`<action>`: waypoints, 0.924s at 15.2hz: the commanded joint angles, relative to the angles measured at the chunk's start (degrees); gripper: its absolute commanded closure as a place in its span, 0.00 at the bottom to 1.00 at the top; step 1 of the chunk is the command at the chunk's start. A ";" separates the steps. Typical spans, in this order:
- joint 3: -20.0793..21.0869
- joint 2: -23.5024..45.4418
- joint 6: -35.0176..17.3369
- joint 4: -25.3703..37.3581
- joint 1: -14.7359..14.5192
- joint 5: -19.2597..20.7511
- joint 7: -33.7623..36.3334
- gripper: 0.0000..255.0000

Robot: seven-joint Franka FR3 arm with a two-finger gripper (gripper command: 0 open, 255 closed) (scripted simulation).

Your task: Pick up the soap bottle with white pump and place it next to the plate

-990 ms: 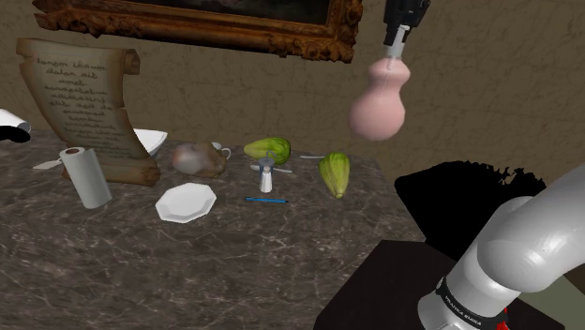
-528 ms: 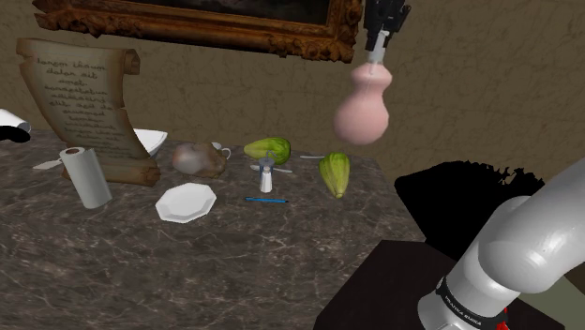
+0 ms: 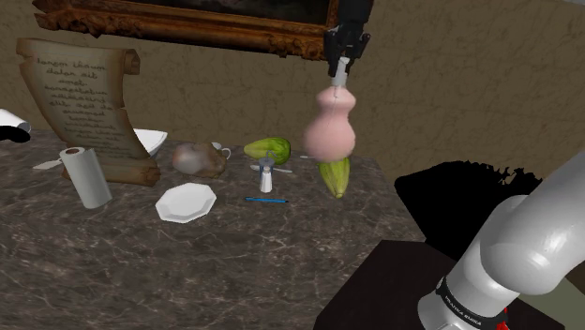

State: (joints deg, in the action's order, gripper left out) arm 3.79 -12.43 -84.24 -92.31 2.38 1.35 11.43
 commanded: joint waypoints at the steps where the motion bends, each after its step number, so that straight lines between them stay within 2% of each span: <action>1: 1.15 1.39 -2.14 -0.63 -0.65 0.00 1.90 1.00; 8: 4.72 8.43 -9.66 -1.38 -2.94 0.80 8.03 1.00; 14: 7.14 16.51 -14.82 1.17 -5.28 2.54 13.14 1.00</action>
State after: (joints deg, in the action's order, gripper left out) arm 10.44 2.33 -98.45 -92.37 -2.38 3.47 23.49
